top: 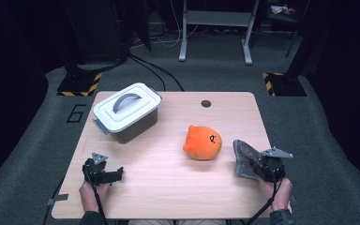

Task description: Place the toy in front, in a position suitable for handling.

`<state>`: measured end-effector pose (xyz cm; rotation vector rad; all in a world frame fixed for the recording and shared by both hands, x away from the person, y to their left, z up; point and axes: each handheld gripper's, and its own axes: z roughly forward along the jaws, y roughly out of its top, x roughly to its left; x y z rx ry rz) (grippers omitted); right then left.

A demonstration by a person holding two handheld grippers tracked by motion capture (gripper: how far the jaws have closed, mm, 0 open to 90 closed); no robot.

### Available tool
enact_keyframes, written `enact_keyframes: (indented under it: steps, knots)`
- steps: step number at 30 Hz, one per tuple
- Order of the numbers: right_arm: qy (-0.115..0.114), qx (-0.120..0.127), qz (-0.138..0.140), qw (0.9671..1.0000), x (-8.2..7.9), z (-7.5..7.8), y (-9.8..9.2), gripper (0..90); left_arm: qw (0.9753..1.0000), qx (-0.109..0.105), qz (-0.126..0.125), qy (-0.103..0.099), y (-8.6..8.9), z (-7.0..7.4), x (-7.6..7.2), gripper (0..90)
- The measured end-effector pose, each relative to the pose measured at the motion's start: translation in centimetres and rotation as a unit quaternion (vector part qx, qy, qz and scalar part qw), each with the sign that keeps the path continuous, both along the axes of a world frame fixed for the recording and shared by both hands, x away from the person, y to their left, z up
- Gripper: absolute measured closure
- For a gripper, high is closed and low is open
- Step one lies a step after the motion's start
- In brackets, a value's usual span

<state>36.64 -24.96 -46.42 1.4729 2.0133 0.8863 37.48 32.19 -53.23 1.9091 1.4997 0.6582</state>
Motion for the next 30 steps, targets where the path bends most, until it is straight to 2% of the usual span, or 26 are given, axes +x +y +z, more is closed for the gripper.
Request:
enact_keyframes:
  steps: [12,21,23,24,27,30]
  knots:
    - [0.002,-0.001,-0.011,0.9999,2.1,0.1,-0.4,73.6,1.0000,0.000,0.000,0.000,0.0,0.0,0.0,0.6]
    - [0.009,0.001,-0.022,0.9997,4.1,-0.8,-0.6,72.4,1.0000,0.000,0.000,0.000,0.0,0.0,0.0,0.6]
    - [0.014,-0.004,-0.023,0.9996,4.6,-1.0,-0.5,72.2,1.0000,0.000,0.000,0.000,0.0,0.0,0.0,0.6]
    - [0.018,0.002,-0.027,0.9995,4.8,-1.1,-0.4,72.2,1.0000,0.000,0.000,0.000,0.0,0.0,0.0,0.6]
    - [0.020,-0.003,-0.020,0.9996,5.5,-1.6,-0.2,71.6,1.0000,0.000,0.000,0.000,0.0,0.0,0.0,0.6]
    - [0.034,0.000,-0.015,0.9993,6.3,-2.2,0.1,71.1,1.0000,0.000,0.000,0.000,0.0,0.0,0.0,0.6]
